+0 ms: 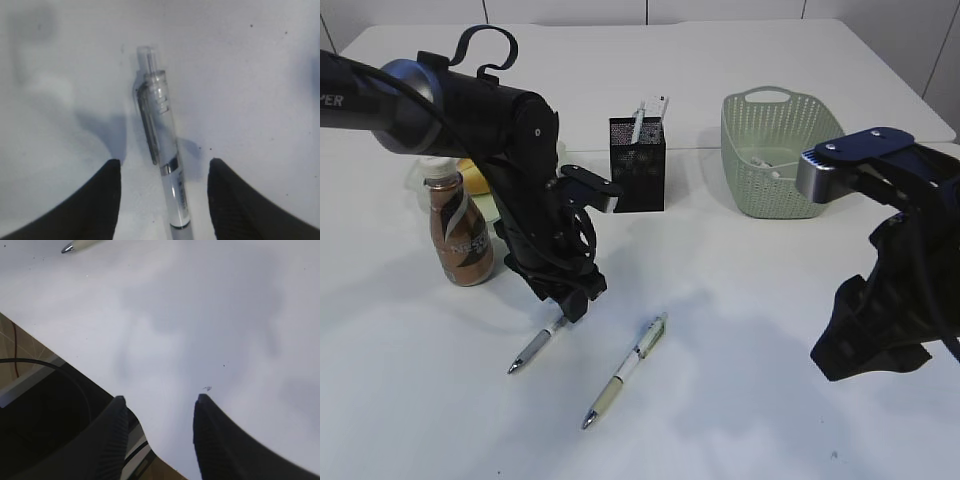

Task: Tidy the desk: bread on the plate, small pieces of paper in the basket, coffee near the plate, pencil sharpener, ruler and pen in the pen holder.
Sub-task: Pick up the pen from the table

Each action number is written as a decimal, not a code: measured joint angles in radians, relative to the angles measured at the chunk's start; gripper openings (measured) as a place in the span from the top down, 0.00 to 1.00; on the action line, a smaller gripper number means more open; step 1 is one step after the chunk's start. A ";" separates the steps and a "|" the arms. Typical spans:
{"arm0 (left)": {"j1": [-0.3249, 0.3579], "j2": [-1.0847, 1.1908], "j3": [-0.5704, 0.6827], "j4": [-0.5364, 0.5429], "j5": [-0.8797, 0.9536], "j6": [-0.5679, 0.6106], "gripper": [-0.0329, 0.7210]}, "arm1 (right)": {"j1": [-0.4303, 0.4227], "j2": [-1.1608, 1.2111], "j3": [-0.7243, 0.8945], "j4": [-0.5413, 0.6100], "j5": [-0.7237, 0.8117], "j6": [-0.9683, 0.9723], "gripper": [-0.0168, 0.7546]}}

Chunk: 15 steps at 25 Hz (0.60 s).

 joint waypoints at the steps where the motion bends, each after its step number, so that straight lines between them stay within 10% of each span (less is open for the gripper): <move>1: 0.000 0.000 0.000 0.000 0.000 0.000 0.45 | 0.000 0.000 0.000 0.000 0.000 0.000 0.52; 15: 0.000 0.000 0.000 0.000 0.010 -0.008 0.47 | 0.000 -0.002 0.000 0.014 0.000 0.000 0.52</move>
